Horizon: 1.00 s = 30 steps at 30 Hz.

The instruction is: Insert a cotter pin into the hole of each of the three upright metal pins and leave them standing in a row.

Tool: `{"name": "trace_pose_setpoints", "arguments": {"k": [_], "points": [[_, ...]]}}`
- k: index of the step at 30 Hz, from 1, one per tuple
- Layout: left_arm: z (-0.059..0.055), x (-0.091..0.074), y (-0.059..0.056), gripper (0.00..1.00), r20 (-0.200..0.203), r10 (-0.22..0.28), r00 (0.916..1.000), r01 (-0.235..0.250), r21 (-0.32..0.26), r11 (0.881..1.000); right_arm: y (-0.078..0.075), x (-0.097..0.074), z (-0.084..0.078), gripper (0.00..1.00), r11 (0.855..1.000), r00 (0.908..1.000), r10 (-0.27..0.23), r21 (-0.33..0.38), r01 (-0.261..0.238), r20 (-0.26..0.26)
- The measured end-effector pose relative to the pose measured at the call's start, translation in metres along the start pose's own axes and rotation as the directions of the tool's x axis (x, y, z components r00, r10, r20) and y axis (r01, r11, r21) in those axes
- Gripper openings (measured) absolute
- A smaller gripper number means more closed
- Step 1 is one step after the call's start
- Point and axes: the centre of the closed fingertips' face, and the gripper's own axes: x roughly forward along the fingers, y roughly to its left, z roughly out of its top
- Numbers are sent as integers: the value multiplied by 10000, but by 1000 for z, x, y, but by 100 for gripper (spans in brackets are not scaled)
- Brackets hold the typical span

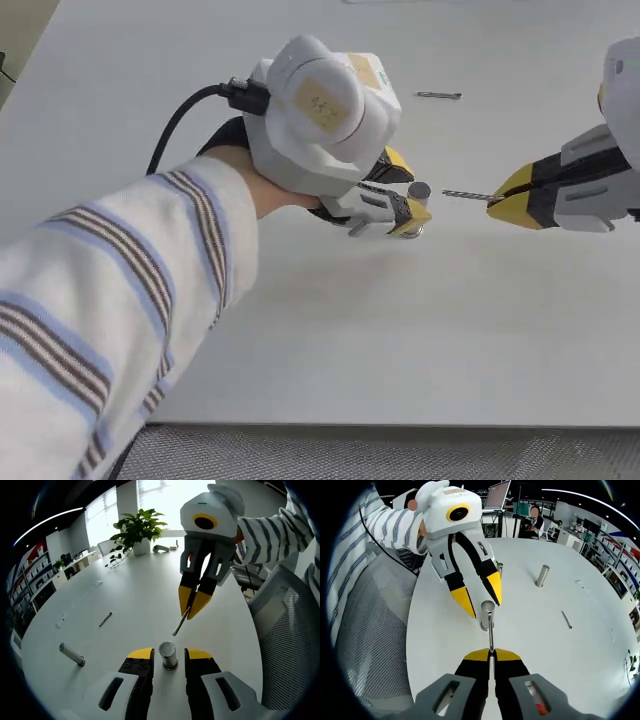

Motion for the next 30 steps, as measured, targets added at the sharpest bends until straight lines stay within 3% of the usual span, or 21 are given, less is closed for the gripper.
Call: {"name": "trace_pose_setpoints", "arguments": {"k": [6, 19, 30], "points": [[3, -1, 1, 10, 104, -72, 9999, 75, -334, 9994, 0, 2, 3, 0, 9997, 9999, 51, -217, -53, -118], [4, -1, 0, 10, 67, -132, 9999, 133, -113, 9998, 0, 6, 5, 0, 9966, 9990, 174, -803, -208, -423], [4, -1, 4, 9, -23, -132, 9999, 132, -45, 9999, -3, 12, 16, 0, 9937, 9993, 173, -1097, -208, -329]]}}
